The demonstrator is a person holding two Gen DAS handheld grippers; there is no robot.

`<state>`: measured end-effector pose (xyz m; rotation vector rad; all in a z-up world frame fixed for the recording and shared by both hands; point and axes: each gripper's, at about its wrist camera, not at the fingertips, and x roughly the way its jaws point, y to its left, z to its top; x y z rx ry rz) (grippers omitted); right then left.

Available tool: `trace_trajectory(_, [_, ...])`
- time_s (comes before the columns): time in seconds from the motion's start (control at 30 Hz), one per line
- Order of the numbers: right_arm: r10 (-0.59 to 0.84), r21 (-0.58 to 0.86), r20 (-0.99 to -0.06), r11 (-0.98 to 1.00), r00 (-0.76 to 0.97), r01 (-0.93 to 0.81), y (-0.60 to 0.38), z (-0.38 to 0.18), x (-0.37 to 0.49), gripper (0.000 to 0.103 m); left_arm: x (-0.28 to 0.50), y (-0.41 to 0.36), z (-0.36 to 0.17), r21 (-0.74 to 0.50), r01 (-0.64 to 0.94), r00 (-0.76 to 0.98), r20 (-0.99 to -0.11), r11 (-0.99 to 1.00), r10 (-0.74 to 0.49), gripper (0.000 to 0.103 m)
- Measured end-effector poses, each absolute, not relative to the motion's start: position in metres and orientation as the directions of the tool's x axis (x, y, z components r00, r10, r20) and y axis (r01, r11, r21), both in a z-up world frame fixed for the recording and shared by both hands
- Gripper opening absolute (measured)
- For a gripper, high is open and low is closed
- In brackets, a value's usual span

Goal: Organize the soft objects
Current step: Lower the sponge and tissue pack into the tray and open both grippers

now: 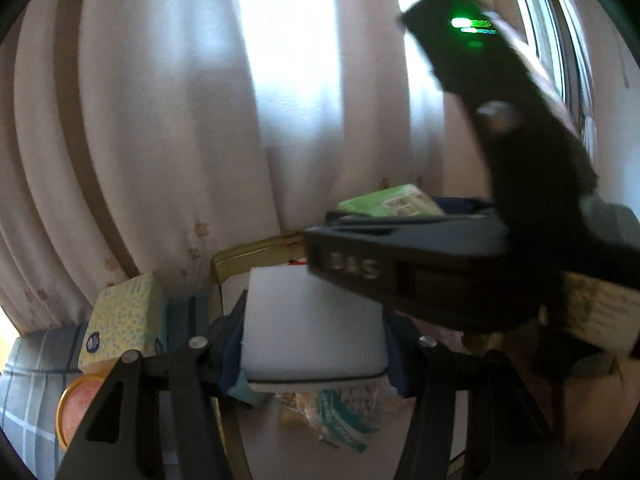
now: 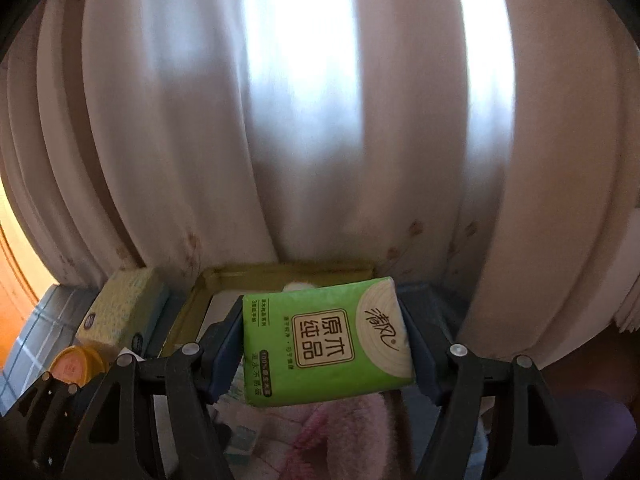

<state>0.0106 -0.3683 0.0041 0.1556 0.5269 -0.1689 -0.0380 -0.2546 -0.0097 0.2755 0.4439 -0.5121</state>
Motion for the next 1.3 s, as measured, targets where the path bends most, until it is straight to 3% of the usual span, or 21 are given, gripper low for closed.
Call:
trace_trajectory(0.43, [-0.048,0.112,-0.635,0.982,0.771,0.153,-0.368,-0.005,0.053,0.073,0.005,-0.25,-0.012,0.059,0.46,0.749,-0.562,0.886,-0.351,0.057])
trace_trajectory(0.5, [-0.012,0.126,-0.664,0.984,0.748,0.128,-0.368,-0.008,0.066,0.073,0.009,-0.248,-0.014,0.038,0.445,0.738,-0.582,0.895,-0.342,0.067])
trace_trajectory(0.53, [0.016,0.144,-0.682,0.983,0.732,0.112,-0.368,-0.01,0.072,0.073,0.009,-0.248,-0.014,0.028,0.442,0.727,-0.597,0.897,-0.34,0.083])
trace_trajectory(0.67, [0.158,0.261,-0.73,0.964,0.665,0.057,-0.372,-0.025,0.088,0.073,0.023,-0.242,-0.025,0.009,0.373,0.674,-0.69,0.928,-0.264,0.103])
trace_trajectory(0.73, [0.204,0.315,-0.731,0.947,0.651,0.057,-0.377,-0.029,0.089,0.074,0.025,-0.237,-0.031,-0.036,0.376,0.649,-0.703,0.926,-0.291,0.102])
trace_trajectory(0.83, [0.257,0.373,-0.728,0.927,0.636,0.052,-0.383,-0.032,0.084,0.08,0.017,-0.233,-0.027,-0.048,0.381,0.664,-0.68,0.923,-0.309,0.102])
trace_trajectory(1.1, [0.314,0.428,-0.686,0.904,0.656,0.014,-0.385,-0.017,0.051,0.086,-0.011,-0.233,-0.021,0.057,0.402,0.739,-0.61,0.914,-0.287,0.102])
trace_trajectory(1.3, [0.324,0.47,-0.612,0.883,0.721,0.003,-0.383,-0.006,0.023,0.086,-0.035,-0.224,-0.01,0.065,0.408,0.792,-0.522,0.911,-0.317,0.102])
